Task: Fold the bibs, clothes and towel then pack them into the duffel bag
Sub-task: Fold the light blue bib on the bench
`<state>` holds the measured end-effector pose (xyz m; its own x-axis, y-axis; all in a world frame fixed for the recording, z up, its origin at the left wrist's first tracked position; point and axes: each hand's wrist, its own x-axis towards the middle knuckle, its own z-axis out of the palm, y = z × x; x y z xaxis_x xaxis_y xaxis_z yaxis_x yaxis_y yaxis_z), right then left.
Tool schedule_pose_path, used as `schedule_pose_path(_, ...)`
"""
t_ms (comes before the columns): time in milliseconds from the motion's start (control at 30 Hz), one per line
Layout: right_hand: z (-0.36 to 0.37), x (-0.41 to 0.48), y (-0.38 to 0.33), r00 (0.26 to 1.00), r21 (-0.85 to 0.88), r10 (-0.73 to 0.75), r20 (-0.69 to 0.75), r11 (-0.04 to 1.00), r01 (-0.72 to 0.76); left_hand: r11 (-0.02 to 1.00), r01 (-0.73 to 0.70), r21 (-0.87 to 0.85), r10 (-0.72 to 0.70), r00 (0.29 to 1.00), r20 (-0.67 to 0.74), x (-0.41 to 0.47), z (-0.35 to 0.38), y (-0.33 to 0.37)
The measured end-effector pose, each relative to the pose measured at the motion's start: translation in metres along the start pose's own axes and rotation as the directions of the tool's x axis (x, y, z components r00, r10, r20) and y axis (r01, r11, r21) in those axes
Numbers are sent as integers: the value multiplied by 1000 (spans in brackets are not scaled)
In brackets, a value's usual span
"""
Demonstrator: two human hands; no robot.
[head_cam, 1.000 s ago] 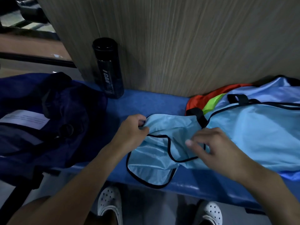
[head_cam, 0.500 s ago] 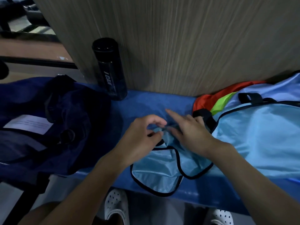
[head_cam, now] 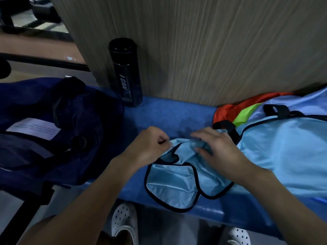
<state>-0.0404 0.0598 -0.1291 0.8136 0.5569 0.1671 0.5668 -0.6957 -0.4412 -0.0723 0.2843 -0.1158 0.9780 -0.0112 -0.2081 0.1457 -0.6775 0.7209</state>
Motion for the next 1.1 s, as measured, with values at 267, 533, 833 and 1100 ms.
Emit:
schedule_pose_path(267, -3, 4, -1, 1000, -90, -14, -14, 996, 13, 984, -63, -164, 37, 987, -154, 6, 0, 2)
schedule_pose_path(533, -2, 0, -8, 1000, -10, -5, 29, 1000, 5, 973, -90, -211, 60, 988, -144, 0, 0, 13)
schedule_pose_path(833, -10, -1, -11, 995, 172, 51, -84, 984, -36, 988, -49, -146, 16, 976, -217, 3, 1, -4)
schedule_pose_path(1100, -11, 0, -14, 998, 206, -60, -1, 977, 59, 984, 29, -174, -70, 969, -236, 30, 4, -13)
